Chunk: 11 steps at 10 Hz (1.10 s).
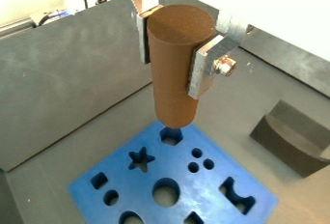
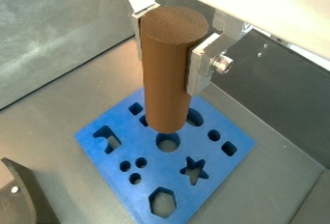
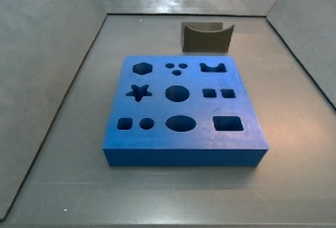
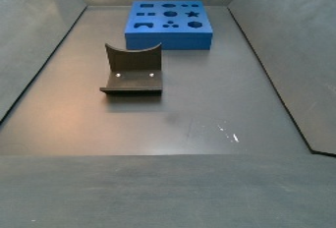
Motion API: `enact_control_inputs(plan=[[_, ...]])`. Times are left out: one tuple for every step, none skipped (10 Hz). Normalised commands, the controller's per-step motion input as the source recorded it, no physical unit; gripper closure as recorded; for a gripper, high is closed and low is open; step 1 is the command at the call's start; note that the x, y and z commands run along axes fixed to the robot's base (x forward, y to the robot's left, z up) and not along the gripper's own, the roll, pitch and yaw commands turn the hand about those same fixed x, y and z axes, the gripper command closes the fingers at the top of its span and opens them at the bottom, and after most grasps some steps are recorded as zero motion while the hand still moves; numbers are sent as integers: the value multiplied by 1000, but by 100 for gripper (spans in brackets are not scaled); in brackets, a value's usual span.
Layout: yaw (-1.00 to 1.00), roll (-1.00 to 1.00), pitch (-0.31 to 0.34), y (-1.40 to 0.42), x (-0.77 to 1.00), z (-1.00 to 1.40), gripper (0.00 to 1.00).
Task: Insert the round object.
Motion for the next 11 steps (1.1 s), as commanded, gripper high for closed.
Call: enact_control_inputs(plan=[[-151, 0, -134, -154, 34, -1000, 100], [-157, 0, -133, -146, 31, -1000, 100], [-183, 0, -124, -151, 26, -1000, 100], [-231, 4, -64, -137, 294, -1000, 100], [-274, 0, -51, -171, 343, -1000, 100], [-277, 0, -60, -194, 337, -1000, 100], [-271, 0, -54, -209, 320, -1000, 100], [-266, 0, -47, -209, 289, -1000, 100], [-169, -16, -53, 0, 40, -1000, 100], [-51, 21, -31, 0, 0, -720, 100], [0, 44, -9, 0, -40, -531, 100]])
